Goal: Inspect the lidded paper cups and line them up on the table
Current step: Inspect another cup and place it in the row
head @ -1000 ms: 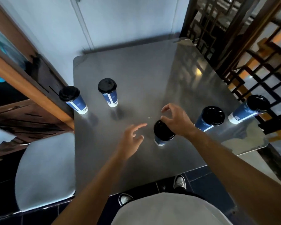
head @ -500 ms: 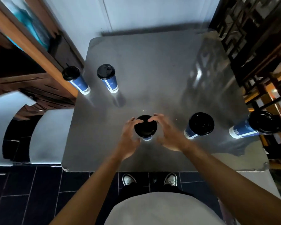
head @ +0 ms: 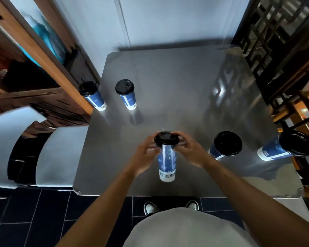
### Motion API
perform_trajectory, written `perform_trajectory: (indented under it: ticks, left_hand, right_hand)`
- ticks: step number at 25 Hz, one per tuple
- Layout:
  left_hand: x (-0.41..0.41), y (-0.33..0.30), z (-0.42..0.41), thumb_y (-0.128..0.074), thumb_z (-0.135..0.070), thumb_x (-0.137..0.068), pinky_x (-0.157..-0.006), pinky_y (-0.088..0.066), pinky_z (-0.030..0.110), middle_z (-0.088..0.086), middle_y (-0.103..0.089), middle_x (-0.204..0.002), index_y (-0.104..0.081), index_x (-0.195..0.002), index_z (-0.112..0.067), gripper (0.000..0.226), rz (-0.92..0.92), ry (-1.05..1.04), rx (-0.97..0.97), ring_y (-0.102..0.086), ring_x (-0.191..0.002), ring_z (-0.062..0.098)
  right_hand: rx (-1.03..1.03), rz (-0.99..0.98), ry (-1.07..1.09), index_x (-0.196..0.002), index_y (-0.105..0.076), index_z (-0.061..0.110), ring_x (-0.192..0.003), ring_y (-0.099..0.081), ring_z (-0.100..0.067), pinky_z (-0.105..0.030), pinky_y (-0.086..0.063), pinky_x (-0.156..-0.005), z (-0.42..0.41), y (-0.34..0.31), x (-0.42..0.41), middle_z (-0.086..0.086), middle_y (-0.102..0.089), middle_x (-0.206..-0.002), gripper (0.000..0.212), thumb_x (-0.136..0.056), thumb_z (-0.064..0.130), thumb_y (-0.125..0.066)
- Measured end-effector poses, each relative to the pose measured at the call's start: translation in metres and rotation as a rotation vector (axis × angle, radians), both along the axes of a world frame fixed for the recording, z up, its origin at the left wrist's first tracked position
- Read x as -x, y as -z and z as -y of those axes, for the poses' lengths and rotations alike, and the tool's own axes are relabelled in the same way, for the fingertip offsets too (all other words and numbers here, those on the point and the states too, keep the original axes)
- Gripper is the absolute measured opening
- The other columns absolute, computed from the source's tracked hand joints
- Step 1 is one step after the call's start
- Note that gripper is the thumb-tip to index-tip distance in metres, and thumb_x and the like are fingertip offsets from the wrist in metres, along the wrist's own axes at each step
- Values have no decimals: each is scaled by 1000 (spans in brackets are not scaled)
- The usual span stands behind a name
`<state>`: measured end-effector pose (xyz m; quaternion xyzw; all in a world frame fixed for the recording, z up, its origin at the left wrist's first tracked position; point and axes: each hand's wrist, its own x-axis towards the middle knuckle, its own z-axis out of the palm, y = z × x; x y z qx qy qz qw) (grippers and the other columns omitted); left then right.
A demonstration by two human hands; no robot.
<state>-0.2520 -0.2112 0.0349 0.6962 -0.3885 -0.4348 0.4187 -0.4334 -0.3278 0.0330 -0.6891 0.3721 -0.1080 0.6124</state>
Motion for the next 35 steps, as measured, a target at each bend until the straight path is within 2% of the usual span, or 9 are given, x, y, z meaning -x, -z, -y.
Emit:
perform_trajectory:
  ticks: [5,9,12,18,20,24,29,32,35]
  left_hand:
    - [7,-19,0,-46,-27,-109,-70,-61,24,0,-71,-116,-48,-146,-33,38,-313,-139,-60,-75,-96,9]
    - [16,-23,2,-45,-33,-108,-68,-62,29,11,-66,-130,-50,-144,-28,37,-402,-215,-61,-72,-103,19]
    - [20,-24,0,-52,-35,-105,-67,-61,31,12,-66,-130,-52,-142,-31,37,-473,-268,-69,-71,-104,24]
    - [33,-30,-2,-85,-46,-75,-66,-62,36,11,-70,-122,-48,-144,-24,82,-561,-358,-78,-79,-90,20]
    - [38,-36,-2,-89,-48,-67,-62,-61,34,9,-70,-119,-45,-145,-24,92,-590,-353,-79,-79,-85,21]
    - [35,-44,-7,-89,-37,-73,-73,-63,41,13,-64,-123,-32,-143,-38,91,-594,-239,-157,-78,-90,33]
    - [21,-45,-17,-87,-12,-75,-75,-65,37,5,-59,-123,-32,-134,-51,90,-231,-116,-230,-73,-95,31]
    - [17,-40,-26,-90,-13,-69,-77,-65,33,3,-53,-127,-28,-141,-50,102,39,48,-123,-67,-103,20]
    - [22,-40,-33,-86,-24,-70,-74,-61,25,-4,-53,-130,-20,-147,-49,104,286,192,-47,-64,-100,12]
  right_hand:
    - [-282,89,138,-136,-51,26,-100,-70,-28,-31,-63,-76,-9,-15,-12,-16,-64,-120,35,-101,23,-57]
    - [-405,147,250,-138,-50,19,-107,-69,-34,-32,-63,-76,-20,-22,-18,-13,-65,-126,34,-105,27,-48]
    - [-439,154,311,-135,-54,15,-100,-69,-24,-26,-61,-71,-23,-24,-21,-11,-67,-122,34,-105,30,-48]
    - [-719,281,452,-129,-57,-5,-87,-72,-33,-40,-63,-72,-29,-16,-33,-32,-69,-115,47,-102,33,-49]
    - [-811,275,464,-123,-62,-3,-79,-73,-33,-39,-63,-66,-30,-15,-33,-28,-73,-106,48,-101,37,-49]
    - [-667,93,457,-104,-65,8,-77,-68,-27,-35,-56,-67,-31,-9,-33,-15,-71,-96,33,-102,34,-45]
    - [-646,73,324,-95,-62,8,-77,-66,-30,-42,-61,-76,-24,-22,-21,-19,-66,-90,29,-97,15,-34]
    - [-589,23,270,-89,-66,11,-85,-67,-35,-56,-56,-95,-9,-25,-14,-18,-69,-89,40,-101,36,-37]
    - [-523,-30,226,-83,-73,18,-76,-69,-22,-43,-58,-83,3,-30,-21,-6,-73,-84,50,-96,59,-48]
